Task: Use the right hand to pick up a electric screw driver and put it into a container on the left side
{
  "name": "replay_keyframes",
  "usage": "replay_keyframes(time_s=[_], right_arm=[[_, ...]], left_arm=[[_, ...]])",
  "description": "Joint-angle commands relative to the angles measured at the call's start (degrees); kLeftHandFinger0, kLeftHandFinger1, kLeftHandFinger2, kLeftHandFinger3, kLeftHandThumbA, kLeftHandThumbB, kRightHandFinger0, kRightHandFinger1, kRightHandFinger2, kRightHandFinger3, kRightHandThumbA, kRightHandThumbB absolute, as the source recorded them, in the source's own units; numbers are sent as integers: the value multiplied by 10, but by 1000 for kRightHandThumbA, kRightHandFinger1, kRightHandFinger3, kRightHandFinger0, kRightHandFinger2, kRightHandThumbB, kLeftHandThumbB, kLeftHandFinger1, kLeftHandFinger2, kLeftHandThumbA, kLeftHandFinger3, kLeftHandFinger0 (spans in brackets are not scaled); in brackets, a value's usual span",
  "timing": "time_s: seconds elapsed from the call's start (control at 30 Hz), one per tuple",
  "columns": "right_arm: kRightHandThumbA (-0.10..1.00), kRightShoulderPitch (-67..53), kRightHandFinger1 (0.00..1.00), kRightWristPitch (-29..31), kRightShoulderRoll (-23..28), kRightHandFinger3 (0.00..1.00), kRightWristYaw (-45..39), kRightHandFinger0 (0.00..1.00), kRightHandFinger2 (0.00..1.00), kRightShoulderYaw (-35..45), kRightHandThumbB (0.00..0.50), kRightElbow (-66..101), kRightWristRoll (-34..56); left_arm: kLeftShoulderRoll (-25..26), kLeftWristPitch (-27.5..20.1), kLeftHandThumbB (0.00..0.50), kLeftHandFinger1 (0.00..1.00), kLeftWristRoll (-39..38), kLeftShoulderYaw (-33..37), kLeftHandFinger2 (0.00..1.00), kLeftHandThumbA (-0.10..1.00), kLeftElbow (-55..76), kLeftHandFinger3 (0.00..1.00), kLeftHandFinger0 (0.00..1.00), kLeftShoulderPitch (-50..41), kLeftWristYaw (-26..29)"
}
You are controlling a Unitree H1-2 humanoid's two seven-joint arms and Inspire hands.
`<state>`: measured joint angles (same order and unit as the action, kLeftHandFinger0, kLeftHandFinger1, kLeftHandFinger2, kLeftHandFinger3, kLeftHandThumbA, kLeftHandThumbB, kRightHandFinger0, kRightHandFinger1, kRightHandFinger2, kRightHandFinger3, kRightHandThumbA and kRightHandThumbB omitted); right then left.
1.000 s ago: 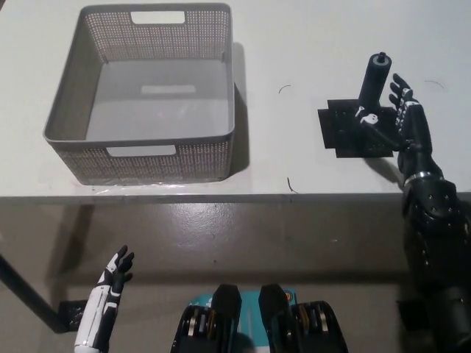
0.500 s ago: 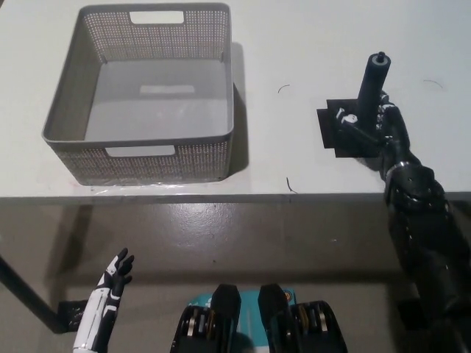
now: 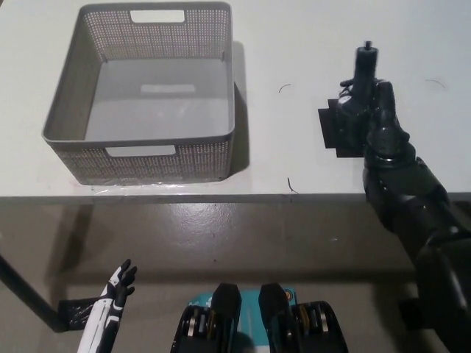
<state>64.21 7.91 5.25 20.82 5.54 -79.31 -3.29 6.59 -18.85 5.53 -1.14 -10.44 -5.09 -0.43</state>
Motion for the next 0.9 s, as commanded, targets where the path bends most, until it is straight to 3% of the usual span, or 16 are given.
replay_keyframes(time_s=[0.0,0.3,0.4,0.5,0.63,0.77,0.87], right_arm=[[-100,46,165,57,-4,616,51,0,627,-5,136,3,0],[-100,47,171,92,-9,579,38,0,614,9,125,9,22],[-100,53,112,92,-12,514,45,0,573,11,121,12,24],[-100,63,86,102,-17,546,59,0,561,-2,123,23,8],[-100,79,112,120,-24,670,44,0,574,0,107,43,16],[-100,86,165,137,-36,661,50,0,617,-11,113,75,4],[-100,94,164,105,-51,631,73,0,584,-20,141,108,-9]], left_arm=[[11,-41,113,1000,0,3,1000,1000,0,1000,1000,6,-4],[9,-47,103,1000,2,2,1000,1000,-2,1000,1000,1,-1],[9,-52,108,1000,2,2,1000,1000,-8,1000,1000,2,-1],[8,-45,121,1000,0,1,1000,1000,-8,1000,1000,2,-2],[7,-45,105,1000,3,0,1000,1000,-9,1000,1000,6,2],[6,-44,113,1000,3,1,1000,1000,-12,1000,1000,2,1],[5,-46,115,1000,3,1,1000,1000,-13,1000,1000,-2,1]])
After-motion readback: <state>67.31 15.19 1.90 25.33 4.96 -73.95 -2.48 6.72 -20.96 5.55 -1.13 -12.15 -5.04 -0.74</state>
